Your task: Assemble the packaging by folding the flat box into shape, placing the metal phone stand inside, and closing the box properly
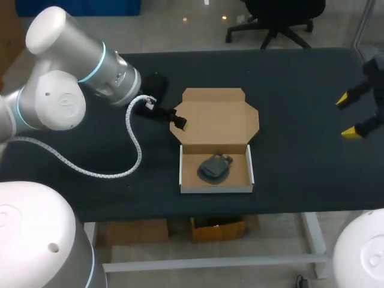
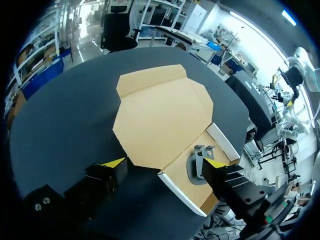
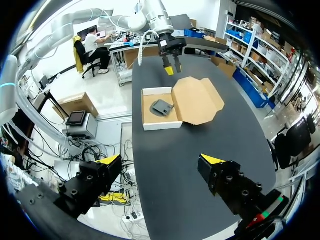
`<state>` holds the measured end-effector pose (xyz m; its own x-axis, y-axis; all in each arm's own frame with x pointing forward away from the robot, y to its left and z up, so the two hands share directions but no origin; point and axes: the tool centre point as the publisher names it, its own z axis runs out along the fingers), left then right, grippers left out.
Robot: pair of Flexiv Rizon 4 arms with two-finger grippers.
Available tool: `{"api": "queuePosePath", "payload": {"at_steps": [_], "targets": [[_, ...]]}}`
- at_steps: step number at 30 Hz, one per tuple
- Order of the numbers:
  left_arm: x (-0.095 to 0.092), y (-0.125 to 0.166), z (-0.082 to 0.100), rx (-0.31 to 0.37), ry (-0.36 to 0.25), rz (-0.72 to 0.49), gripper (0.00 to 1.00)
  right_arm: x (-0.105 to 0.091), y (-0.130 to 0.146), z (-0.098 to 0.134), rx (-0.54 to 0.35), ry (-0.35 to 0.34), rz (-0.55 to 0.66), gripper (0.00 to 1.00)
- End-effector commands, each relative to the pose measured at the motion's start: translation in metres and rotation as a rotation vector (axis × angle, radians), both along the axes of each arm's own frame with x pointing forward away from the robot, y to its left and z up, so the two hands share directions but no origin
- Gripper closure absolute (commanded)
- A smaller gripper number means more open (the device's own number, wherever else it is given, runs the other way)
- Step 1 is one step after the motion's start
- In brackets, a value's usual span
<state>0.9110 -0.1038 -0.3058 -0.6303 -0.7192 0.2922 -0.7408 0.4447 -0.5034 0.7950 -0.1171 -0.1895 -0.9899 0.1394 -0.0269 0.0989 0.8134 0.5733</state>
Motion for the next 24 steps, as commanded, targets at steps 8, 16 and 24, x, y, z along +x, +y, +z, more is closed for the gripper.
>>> {"api": "queuePosePath", "payload": {"at_steps": [8, 16, 24], "targets": [[0.025, 0.015, -0.012, -0.082, -0.012, -0.023, 0.0, 0.024, 0.007, 0.006, 0.0, 0.086, 0.092, 0.0], [0.041, 0.018, -0.021, -0.131, -0.006, -0.029, 0.0, 0.037, 0.015, 0.01, -0.017, 0.087, 0.122, 0.0], [0.054, 0.016, -0.027, -0.175, 0.003, -0.037, 0.09, 0.046, 0.02, 0.013, -0.032, 0.087, 0.138, 0.0]]}}
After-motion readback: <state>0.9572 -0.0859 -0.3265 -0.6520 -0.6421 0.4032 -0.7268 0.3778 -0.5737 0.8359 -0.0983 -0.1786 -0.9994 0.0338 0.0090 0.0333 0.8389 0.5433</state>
